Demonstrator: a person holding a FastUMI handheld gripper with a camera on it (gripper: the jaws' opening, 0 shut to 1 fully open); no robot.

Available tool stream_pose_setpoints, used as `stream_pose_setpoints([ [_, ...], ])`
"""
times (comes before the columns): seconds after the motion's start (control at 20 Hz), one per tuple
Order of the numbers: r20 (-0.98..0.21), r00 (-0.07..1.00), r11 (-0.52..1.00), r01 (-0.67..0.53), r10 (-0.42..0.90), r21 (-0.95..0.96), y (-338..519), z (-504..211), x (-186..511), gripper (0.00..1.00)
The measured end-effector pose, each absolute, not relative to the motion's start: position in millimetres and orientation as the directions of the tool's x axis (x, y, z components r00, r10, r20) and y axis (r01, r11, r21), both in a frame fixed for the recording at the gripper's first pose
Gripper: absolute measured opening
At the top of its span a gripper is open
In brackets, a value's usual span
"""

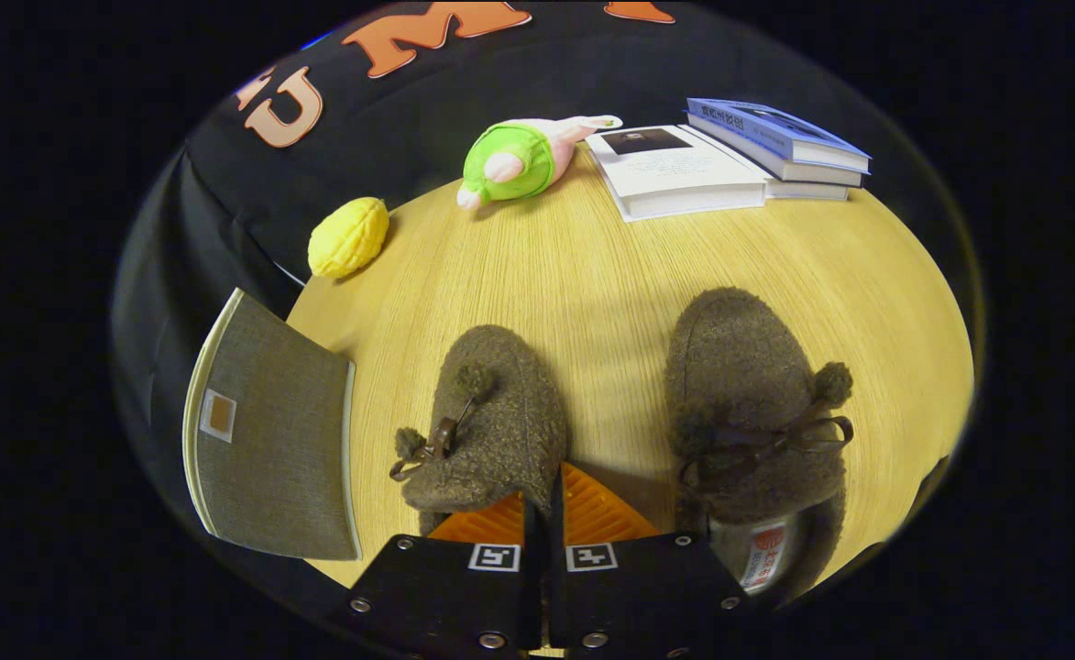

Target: Open the storage box then place both shoes into the box .Put the left shoe in first, then the right shoe, with the right side of both shoes facing outward in a uniform manner.

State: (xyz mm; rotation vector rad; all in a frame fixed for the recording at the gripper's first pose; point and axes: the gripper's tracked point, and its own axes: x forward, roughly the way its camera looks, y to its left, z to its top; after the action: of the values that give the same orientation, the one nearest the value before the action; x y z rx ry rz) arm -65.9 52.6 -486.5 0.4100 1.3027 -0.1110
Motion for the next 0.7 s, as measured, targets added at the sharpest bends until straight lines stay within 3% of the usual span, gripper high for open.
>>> stream_pose_setpoints([
  [0.35,-0.903,0.359,0.895,0.283,0.234,0.345,92.5,-428.0,-37.0,0.04],
  [0.7,-0.825,0.472,0.885,0.175,0.310,0.432,154.1,-350.7,5.2,0.04],
])
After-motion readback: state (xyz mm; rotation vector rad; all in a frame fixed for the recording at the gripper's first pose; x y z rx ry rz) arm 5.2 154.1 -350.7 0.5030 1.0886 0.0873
